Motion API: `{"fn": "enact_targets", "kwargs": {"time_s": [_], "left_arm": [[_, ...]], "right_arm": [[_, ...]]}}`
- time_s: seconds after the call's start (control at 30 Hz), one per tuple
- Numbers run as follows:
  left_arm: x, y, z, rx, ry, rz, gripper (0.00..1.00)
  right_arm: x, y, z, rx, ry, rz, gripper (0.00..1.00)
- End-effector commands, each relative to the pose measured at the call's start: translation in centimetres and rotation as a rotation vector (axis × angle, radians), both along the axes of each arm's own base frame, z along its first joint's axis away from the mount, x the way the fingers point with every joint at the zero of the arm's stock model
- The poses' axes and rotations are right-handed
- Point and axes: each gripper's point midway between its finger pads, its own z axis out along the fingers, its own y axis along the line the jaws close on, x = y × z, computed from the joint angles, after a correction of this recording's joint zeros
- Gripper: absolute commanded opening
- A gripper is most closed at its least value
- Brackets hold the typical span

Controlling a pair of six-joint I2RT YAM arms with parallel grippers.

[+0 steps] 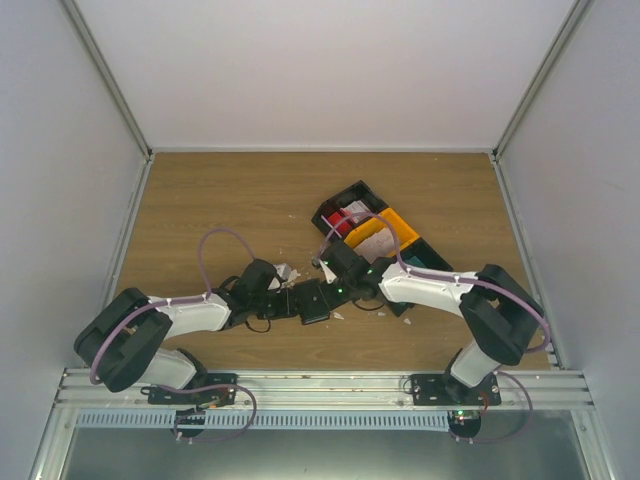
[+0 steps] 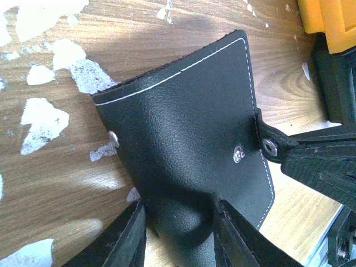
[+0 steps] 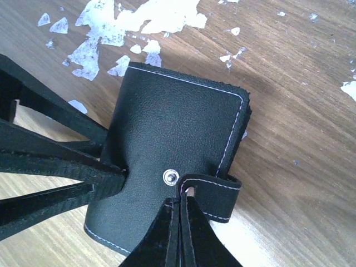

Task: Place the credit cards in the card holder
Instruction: Close the card holder at the center of the board.

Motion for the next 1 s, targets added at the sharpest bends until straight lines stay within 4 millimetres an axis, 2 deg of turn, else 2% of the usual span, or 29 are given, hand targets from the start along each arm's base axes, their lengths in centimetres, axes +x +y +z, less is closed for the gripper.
{"fn": "enact_targets", "kwargs": {"time_s": [0.0, 0.4, 0.97], "left_arm": [[-0.1, 0.3, -0.7, 0.038, 0.006, 0.008, 0.35], [-0.3, 0.0, -0.8, 0.035, 0.0, -0.008, 0.33], [-0.3, -0.1, -0.8, 0.038, -0.002, -0.014, 0.29]], "right_arm": [[0.2, 0.8, 0.2, -0.013, -0.027, 0.032, 0.0], [-0.4, 1.8, -0.2, 0.017, -0.01, 0.083, 0.0], [-0.4, 1.6, -1.6, -0.061, 0.026, 0.06, 0.0]]}}
